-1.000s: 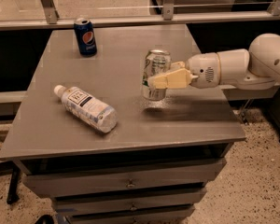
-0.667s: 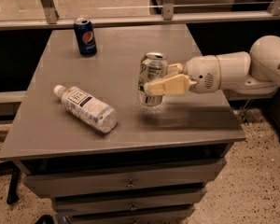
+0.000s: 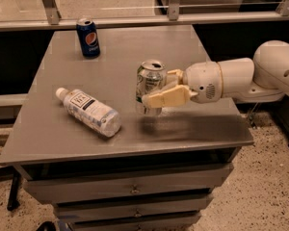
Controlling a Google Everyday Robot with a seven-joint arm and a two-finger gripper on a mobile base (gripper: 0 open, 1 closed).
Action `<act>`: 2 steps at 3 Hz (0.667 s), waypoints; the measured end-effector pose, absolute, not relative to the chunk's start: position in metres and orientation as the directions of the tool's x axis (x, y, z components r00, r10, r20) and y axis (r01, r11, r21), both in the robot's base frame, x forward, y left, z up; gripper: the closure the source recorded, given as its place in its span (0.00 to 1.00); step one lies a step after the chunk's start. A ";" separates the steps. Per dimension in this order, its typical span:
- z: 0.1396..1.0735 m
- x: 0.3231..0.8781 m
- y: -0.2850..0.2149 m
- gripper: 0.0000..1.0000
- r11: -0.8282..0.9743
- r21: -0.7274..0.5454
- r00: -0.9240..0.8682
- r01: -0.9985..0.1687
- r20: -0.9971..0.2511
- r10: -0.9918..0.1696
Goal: Move 7up can near blue plastic bottle
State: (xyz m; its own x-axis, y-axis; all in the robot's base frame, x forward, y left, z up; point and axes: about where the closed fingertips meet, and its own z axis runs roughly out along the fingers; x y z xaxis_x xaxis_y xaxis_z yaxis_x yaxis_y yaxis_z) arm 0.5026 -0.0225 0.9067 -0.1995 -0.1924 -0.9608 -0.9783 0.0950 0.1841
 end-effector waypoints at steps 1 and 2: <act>0.904 0.495 -0.022 1.00 0.086 0.175 -0.188 -0.981 -0.963 -0.190; 0.896 0.489 -0.012 1.00 0.059 0.150 -0.158 -0.987 -0.972 -0.172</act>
Offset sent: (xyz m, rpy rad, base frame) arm -0.0215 0.0243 -0.0214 0.0632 -0.0884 0.0610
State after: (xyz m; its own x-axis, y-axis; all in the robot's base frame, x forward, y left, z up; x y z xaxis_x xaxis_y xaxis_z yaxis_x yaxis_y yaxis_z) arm 0.4888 -0.0116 0.8965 -0.1582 -0.1724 -0.9722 -0.9869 0.0594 0.1501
